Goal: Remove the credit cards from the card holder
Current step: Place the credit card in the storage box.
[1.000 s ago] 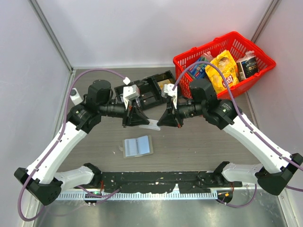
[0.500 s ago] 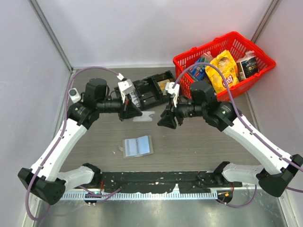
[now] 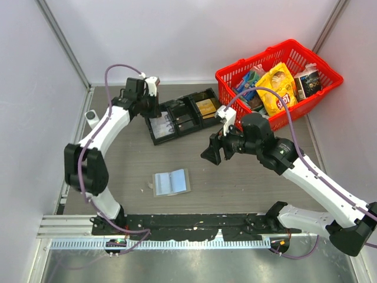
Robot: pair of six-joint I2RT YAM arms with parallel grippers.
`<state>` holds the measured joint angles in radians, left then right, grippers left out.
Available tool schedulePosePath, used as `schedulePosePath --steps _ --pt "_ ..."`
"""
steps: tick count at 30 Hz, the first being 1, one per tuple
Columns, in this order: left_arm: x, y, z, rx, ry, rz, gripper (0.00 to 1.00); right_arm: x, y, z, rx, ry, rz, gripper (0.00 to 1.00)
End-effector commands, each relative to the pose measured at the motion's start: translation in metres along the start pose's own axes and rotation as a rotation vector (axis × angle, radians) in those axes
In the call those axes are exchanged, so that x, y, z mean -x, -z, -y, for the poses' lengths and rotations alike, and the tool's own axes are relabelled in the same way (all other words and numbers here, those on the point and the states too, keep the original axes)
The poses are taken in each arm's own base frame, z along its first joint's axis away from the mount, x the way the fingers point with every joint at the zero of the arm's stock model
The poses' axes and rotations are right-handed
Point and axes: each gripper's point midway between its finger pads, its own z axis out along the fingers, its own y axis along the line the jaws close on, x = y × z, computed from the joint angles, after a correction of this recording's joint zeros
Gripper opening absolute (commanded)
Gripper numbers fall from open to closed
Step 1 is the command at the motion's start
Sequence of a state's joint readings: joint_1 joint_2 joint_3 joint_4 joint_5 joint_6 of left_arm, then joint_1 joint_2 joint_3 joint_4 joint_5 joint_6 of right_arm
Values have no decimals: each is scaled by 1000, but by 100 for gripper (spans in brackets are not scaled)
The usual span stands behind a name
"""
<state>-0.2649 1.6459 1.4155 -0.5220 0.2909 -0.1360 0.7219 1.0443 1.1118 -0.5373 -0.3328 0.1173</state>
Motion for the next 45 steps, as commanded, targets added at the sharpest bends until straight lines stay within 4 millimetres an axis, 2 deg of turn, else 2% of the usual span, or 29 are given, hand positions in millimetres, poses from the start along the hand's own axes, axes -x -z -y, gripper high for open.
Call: schedulePosePath --steps 1,4,6,10,16,19,22,27,31,35,38,41,43,45 --pt "29 -14 -36 171 78 30 0 16 7 1 -28 -23 88 74" --pt "26 -35 -41 174 126 -26 0 12 10 4 -47 -27 92 73" --pt "24 -51 -37 143 173 -82 0 9 10 7 -61 -32 95 74" --pt "16 -67 -33 102 249 -116 0 9 8 10 -71 -31 95 74" --pt "-5 -80 -31 71 363 -213 0 8 5 12 -78 -28 93 74" --pt "-8 -82 -20 -1 436 -232 0 7 3 14 -80 -28 92 74" --pt "-11 -85 -19 -5 483 -231 0 6 -1 14 -73 -29 86 74" --pt "-28 -88 -35 98 494 -267 6 5 -7 14 -63 -36 79 74" --pt "-26 -72 -51 206 453 -253 18 3 -9 16 -69 -40 71 74" --pt "-12 -49 -57 271 397 -198 30 1 -12 15 -62 -48 59 74" --pt "-1 -29 -50 290 362 -163 34 -2 -17 15 -55 -56 45 75" --pt "0 -8 -41 325 319 -149 35 -5 -24 17 -55 -72 24 75" --pt "-2 11 -36 363 294 -123 36 -7 -31 21 -71 -96 5 75" --pt "-16 22 -26 370 292 -110 36 -12 -39 27 -95 -120 -25 75"
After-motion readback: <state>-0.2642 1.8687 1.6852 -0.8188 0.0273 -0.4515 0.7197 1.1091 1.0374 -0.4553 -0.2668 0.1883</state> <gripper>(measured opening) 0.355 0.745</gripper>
